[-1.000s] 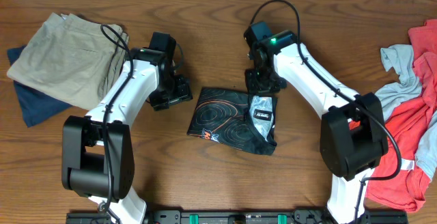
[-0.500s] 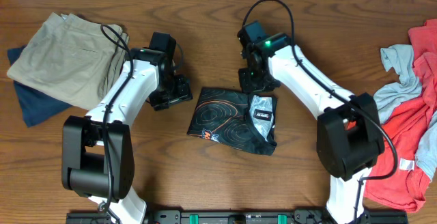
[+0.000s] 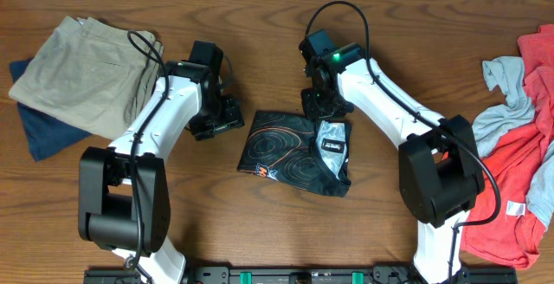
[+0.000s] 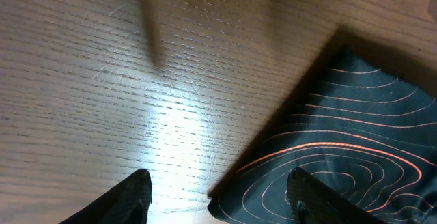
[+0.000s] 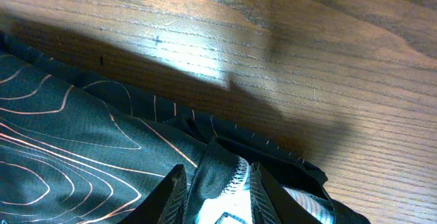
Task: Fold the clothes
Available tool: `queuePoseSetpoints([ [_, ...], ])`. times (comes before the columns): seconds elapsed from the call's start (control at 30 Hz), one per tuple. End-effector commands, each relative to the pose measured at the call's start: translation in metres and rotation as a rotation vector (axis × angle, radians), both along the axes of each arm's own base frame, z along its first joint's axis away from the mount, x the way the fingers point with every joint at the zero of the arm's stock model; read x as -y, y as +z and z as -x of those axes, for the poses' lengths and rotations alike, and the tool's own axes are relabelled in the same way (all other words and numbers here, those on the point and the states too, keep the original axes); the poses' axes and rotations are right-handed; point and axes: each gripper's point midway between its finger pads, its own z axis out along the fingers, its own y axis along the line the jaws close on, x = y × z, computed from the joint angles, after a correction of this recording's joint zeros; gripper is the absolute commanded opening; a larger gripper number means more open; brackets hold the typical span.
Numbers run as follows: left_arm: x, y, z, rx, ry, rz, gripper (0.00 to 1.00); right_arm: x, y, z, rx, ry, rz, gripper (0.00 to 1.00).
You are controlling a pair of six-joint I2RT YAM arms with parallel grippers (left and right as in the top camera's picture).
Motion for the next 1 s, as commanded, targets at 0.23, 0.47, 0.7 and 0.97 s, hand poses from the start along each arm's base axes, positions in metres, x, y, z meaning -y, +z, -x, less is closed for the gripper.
queuePoseSetpoints([
  [0.23, 0.0, -0.004, 0.004, -0.018, 0.003, -0.005, 0.65, -0.002, -0.022, 0.015, -0.052, 0.042, 0.049, 0.16],
  [0.47, 0.0, -0.004, 0.004, -0.017, 0.002, -0.005, 0.65, 0.01, -0.022, 0.017, -0.081, 0.013, 0.064, 0.01],
  [0.7, 0.0, -0.004, 0.004, -0.018, 0.002, -0.005, 0.65, 0.064, -0.019, 0.026, -0.147, -0.172, 0.23, 0.01],
  [0.97, 0.0, -0.004, 0.004, -0.017, 0.003, -0.005, 0.65, 0.098, -0.009, 0.058, -0.298, -0.241, 0.329, 0.12],
])
